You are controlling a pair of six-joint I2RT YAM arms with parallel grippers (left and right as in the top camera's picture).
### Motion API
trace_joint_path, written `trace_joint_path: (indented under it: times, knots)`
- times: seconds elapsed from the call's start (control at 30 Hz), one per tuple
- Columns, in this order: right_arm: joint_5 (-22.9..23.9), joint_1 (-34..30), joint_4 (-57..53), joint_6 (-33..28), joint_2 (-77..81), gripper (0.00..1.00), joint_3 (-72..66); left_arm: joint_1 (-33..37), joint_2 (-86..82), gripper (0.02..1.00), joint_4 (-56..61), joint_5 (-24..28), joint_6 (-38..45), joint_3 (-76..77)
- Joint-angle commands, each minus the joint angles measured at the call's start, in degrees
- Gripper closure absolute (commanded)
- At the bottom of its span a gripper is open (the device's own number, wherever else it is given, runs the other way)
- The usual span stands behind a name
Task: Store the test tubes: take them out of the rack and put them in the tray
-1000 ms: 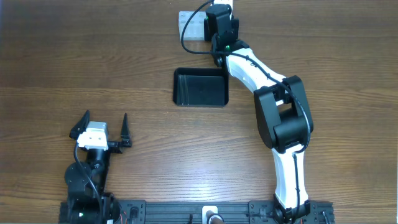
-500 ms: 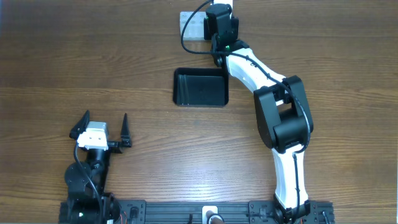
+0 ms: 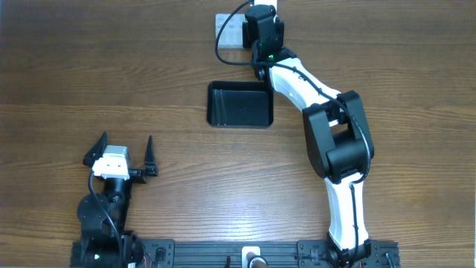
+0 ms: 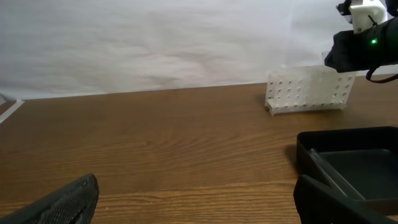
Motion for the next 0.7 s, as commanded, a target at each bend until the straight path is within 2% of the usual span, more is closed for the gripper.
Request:
trace_joint_path:
  times: [0.03, 0.4, 0.7]
  knots:
    - [-0.1, 1.2, 0.1, -0.7, -0.2, 0.875, 2.3, -0.2, -0.5, 0.018, 0.0, 0.5, -0.7, -0.3]
    - [0.1, 1.3, -2.0, -2.0, -6.3, 0.925, 2.5, -0.2, -0.5, 0.018, 0.0, 0.5, -0.7, -0.3]
    - [0.3, 1.3, -2.4, -4.0, -14.0, 0.921, 2.5, -0.2, -0.5, 0.018, 0.0, 0.5, -0.7, -0.3]
